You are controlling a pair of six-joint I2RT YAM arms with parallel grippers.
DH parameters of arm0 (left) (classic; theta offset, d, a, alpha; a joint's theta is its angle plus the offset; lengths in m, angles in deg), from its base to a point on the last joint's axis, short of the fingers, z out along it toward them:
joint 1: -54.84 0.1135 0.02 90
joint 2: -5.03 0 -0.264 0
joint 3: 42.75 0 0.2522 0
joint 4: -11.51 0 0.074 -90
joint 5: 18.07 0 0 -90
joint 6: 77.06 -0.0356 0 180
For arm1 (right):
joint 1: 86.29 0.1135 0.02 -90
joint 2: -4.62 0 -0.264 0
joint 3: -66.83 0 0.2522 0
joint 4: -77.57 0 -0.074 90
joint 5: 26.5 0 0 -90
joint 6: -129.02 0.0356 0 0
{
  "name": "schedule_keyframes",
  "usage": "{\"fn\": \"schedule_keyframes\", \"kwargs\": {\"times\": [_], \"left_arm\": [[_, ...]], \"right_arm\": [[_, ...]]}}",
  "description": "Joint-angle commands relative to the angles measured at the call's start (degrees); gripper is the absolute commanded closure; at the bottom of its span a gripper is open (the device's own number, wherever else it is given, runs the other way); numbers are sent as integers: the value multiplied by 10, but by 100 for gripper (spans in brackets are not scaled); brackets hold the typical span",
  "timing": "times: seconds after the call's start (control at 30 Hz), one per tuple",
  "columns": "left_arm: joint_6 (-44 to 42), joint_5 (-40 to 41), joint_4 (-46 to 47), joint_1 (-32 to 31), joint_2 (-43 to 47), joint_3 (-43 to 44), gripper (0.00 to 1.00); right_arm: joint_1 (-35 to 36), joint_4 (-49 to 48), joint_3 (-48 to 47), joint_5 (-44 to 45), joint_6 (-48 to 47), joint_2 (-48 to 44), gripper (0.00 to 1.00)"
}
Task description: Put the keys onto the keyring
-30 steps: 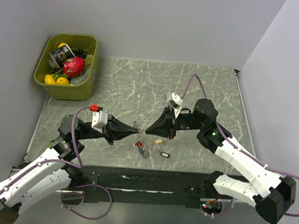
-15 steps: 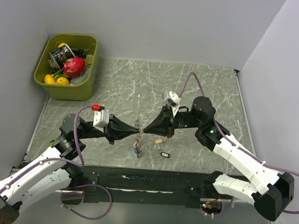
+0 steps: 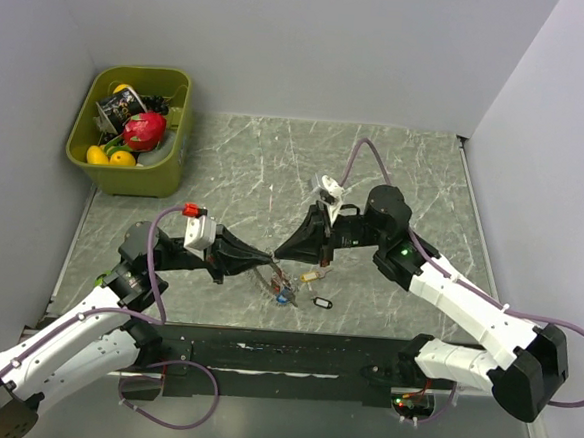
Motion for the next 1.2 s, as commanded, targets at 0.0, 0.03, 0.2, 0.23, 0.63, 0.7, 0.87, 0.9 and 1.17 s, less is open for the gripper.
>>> {"fn": "schedule_keyframes", "kwargs": {"times": [0.0,0.03,0.2,0.23,0.63,0.7,0.87,0.9,1.17], "left_arm": [[-2,-7,34,-4,2,35,99],[-2,-6,31,-4,2,35,99],[-4,-2,28,-5,11,34,99],[-4,0,27,-6,12,34,99],[-26,40,-15,-6,41,33,99],[-44,46,-37,-7,41,37,99],[-76,72,-94,-8,46,50,99],[-81,77,-98,-8,46,51,99],[-109,114,-115,-20,55,50,99]], "right_arm": [[17,-33,-29,6,7,13,98],[18,-31,-31,9,7,15,98],[21,-22,-34,35,7,17,100],[23,-20,-34,38,8,17,100],[26,-9,-13,121,8,-9,93],[26,-9,-1,136,3,-31,86],[24,16,17,182,-28,-84,62],[25,18,18,183,-38,-90,58],[25,62,13,144,-82,-107,33]]}}
